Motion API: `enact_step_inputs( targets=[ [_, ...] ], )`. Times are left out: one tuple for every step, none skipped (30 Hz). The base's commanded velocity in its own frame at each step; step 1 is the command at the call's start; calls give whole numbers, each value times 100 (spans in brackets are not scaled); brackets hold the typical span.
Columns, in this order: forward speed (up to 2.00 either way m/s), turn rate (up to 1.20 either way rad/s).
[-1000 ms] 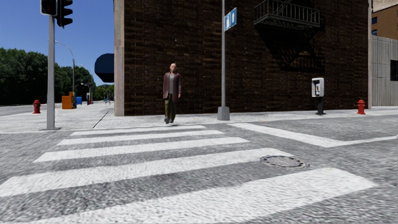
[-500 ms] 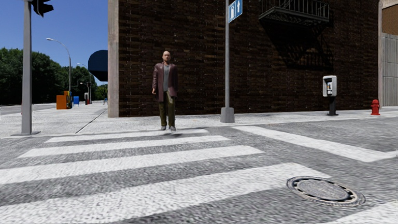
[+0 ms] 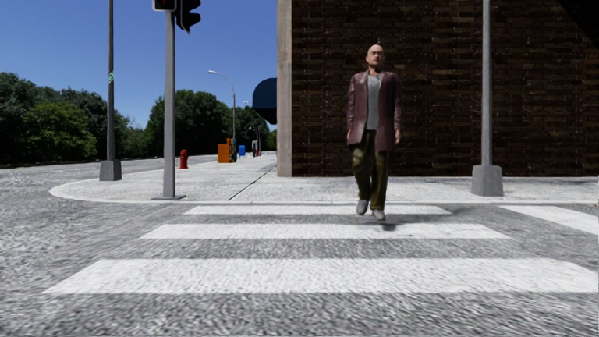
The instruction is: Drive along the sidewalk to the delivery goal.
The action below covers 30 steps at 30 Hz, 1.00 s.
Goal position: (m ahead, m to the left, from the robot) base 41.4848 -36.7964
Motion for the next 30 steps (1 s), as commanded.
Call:
enact_step_inputs(
  targets=[
    [152,110],
    [154,110],
    [154,110],
    [164,110],
    [179,107],
    [186,-3],
    [186,-3],
    [188,0],
    [189,0],
    [189,0],
    [189,0],
    [190,0],
    [182,0],
    [182,0],
    [169,-16],
    [159,-35],
    [155,-47],
    [155,-47],
    [154,-60],
    [154,-65],
    [154,-65],
    [154,-67],
    [154,-67],
    [153,-67],
    [153,-67],
    [153,-67],
    [153,-67],
    [153,-67],
    [165,-62],
    [165,-62]
  ],
)
